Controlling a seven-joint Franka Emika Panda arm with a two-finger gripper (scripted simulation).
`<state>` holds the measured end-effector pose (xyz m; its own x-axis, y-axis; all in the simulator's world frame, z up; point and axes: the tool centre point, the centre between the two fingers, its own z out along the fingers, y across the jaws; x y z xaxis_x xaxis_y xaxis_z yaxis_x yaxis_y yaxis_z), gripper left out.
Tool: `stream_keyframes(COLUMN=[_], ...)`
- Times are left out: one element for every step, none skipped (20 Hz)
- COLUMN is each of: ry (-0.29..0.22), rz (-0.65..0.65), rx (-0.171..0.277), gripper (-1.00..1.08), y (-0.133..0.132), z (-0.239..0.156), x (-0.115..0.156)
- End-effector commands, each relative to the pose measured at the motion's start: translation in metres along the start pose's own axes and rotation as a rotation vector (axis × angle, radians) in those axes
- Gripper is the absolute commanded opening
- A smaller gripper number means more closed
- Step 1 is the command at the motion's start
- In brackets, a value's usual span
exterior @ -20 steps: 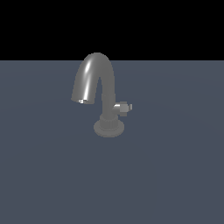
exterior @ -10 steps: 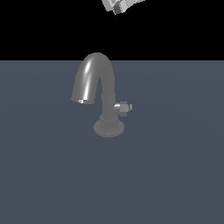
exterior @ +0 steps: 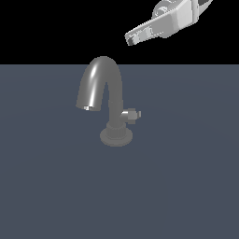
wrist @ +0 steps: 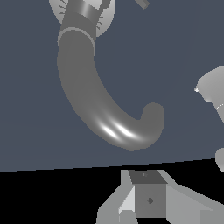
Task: Turn on the faucet by rotating a designated handle.
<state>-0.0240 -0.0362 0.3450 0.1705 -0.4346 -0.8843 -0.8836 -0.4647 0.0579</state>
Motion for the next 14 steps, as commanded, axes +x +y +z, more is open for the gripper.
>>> stream_keyframes(ry=[-0.063, -0.088, -0.112, -0.137, -0.161, -0.186, -0.211, -0.236, -0.261, -0.286, -0.311, -0.337, -0.363, -0.389], rz=[0.061, 0.085, 0.109, 0.133, 0.157, 0.181, 0.205, 0.229, 0.254, 0.279, 0.304, 0.329, 0.354, 0.380], rx=[0.035, 0.049, 0.063, 0.077, 0.092, 0.106, 0.120, 0.135, 0.149, 0.164, 0.178, 0.193, 0.208, 0.224], gripper=[-1.00, -1.00, -1.00, -1.00, -1.00, -1.00, -1.00, -1.00, -1.00, -1.00, -1.00, -1.00, -1.00, -1.00], y=[-0.006, -0.008, -0.009, -0.011, -0.012, -0.013, -0.014, -0.015, -0.016, -0.016, -0.017, -0.017, -0.017, -0.017], z=[-0.001, -0.001, 0.000, 0.000, 0.001, 0.002, 0.003, 0.004, 0.005, 0.006, 0.008, 0.010, 0.012, 0.015], x=[0.017, 0.024, 0.031, 0.037, 0.044, 0.051, 0.058, 0.065, 0.072, 0.079, 0.087, 0.094, 0.101, 0.108])
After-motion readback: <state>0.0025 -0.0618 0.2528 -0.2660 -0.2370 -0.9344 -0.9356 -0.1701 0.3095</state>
